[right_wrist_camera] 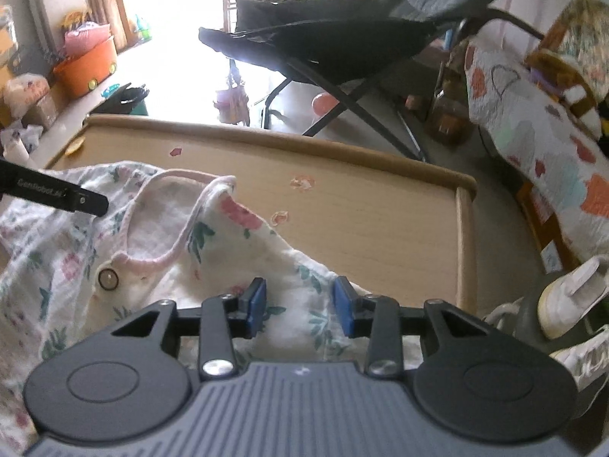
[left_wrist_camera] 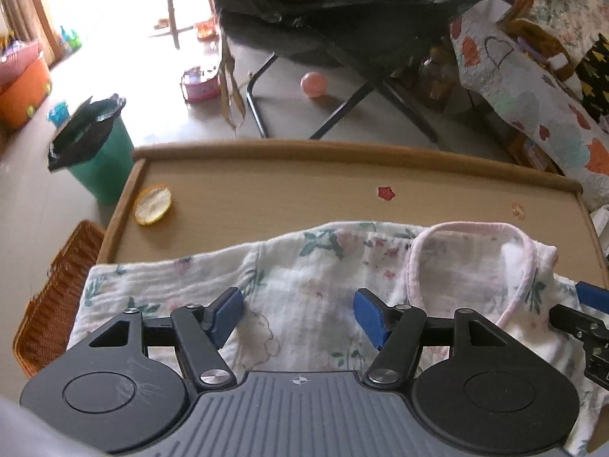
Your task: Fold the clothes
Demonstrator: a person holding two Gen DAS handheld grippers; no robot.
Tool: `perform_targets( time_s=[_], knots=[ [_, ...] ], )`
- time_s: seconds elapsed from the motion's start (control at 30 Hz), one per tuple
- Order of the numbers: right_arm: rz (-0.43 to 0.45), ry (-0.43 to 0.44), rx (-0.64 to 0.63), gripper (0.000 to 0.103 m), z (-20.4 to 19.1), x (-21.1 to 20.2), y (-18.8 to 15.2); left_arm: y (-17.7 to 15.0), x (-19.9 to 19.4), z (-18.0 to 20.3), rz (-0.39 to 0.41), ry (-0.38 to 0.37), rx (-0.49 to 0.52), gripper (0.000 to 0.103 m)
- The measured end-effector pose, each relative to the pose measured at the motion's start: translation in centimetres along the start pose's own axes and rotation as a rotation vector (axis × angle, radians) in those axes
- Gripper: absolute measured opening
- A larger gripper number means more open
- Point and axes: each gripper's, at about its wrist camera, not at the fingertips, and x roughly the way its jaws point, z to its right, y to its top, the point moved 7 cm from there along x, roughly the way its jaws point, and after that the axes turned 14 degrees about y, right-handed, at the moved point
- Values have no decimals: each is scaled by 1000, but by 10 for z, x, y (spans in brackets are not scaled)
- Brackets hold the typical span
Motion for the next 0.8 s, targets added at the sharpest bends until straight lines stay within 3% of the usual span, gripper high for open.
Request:
perform_targets(
  time_s=[0.23,0.3,0.37,0.47,0.57,0.8],
  knots=[
    [16,-10,8,35,0,1,1,-5,-2,1,27,-3,-5,63],
    [20,-6,4,28,1,1,2,-6,-4,1,35,-1,-6,54],
    [21,-7,-1,15,2,2,3,-5,-5,0,46,5,-14,34],
    [18,-10,-8,8,3,4,7,-4,-4,-4,50,23,-36,19],
    [17,-27,-26,7,5,6,11,-4,-3,-9,52,31,-64,14],
    [29,-105,-70,7,13,17,24,-3,-1,-11,66,69,-118,13]
  ],
)
